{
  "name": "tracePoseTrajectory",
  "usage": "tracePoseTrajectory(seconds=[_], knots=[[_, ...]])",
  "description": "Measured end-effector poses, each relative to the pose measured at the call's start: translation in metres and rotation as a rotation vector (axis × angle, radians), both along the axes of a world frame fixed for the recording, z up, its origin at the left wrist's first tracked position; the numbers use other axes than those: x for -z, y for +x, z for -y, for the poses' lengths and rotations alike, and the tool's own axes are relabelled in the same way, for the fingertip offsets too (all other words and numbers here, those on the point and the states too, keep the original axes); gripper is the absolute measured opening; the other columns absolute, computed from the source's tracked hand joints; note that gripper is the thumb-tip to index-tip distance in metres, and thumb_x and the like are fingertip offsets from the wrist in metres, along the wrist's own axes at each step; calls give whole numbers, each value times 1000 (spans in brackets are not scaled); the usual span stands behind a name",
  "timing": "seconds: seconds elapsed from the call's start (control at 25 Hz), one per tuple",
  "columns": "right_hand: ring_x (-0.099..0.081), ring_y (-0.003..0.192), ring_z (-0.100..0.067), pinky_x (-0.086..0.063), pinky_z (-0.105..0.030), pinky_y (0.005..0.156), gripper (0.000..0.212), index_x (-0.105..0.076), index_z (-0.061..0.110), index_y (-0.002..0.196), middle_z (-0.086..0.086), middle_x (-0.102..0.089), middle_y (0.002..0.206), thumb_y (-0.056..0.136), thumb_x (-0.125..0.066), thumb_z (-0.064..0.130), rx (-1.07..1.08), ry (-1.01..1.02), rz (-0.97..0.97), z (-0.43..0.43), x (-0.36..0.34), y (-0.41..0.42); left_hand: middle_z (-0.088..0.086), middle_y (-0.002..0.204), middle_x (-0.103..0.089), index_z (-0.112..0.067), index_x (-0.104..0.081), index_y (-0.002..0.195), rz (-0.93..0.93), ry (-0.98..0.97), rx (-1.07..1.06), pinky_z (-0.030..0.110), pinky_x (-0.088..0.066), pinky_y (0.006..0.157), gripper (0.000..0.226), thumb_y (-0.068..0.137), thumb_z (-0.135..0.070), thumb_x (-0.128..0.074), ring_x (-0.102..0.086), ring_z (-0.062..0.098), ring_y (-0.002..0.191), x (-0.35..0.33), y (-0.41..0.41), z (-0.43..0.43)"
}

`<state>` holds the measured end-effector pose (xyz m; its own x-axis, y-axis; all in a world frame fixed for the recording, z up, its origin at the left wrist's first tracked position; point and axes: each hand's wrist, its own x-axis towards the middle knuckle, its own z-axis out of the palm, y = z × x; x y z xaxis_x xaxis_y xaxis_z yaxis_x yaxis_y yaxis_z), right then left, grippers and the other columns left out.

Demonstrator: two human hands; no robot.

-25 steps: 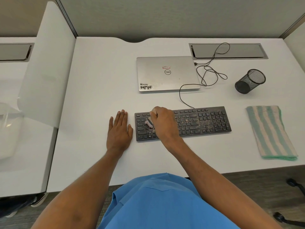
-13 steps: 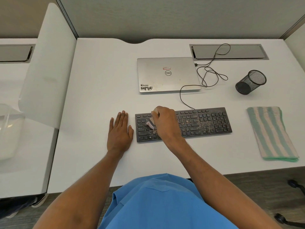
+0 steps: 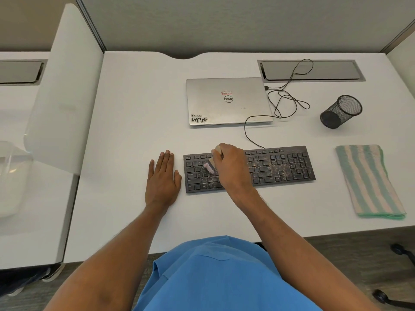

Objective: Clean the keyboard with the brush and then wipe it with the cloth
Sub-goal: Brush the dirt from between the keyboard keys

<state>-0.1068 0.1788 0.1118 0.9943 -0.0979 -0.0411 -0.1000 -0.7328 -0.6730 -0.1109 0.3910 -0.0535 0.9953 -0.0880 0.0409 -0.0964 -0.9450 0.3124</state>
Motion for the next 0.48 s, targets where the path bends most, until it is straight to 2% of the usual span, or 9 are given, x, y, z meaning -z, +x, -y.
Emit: tracePoseTrajectory(seconds=[0.08,0.12,0.2,0.32,0.48], knots=[[-64,61,-13,-48,-39,50,36,-48,6,70,-7,-55,64,103,-47,19,-12,-32,-16,-5,6,0,6,174,-25,-8,-30,165,2,-5,1,45,-7,133,66,105,-34,-27,-17,18,163,0,1,0],[-62,61,-18,-45,-39,51,35,-46,10,70,-5,-55,64,103,-46,20,-19,-90,-39,-7,9,0,6,174,-25,-8,-30,166,1,-7,1,45,-7,133,66,104,-34,-27,-16,18,163,0,0,0],[-59,57,-13,-44,-34,49,32,-48,13,73,-1,-56,65,104,-44,20,-37,-170,-95,-8,11,0,6,174,-24,-8,-29,166,-4,-10,2,45,-7,133,67,104,-34,-26,-16,18,163,-1,0,1],[-71,57,-15,-54,-41,48,32,-51,5,75,-8,-64,63,104,-45,18,-38,-66,-143,-6,6,1,6,174,-25,-8,-30,165,1,-14,-1,45,-7,133,67,104,-34,-26,-17,19,163,-1,-1,1],[-69,60,-23,-50,-47,48,38,-40,12,66,-10,-54,63,101,-38,26,33,50,-6,-5,7,0,7,174,-26,-8,-31,165,2,-18,0,45,-7,133,67,104,-34,-27,-18,19,162,-1,0,0]])
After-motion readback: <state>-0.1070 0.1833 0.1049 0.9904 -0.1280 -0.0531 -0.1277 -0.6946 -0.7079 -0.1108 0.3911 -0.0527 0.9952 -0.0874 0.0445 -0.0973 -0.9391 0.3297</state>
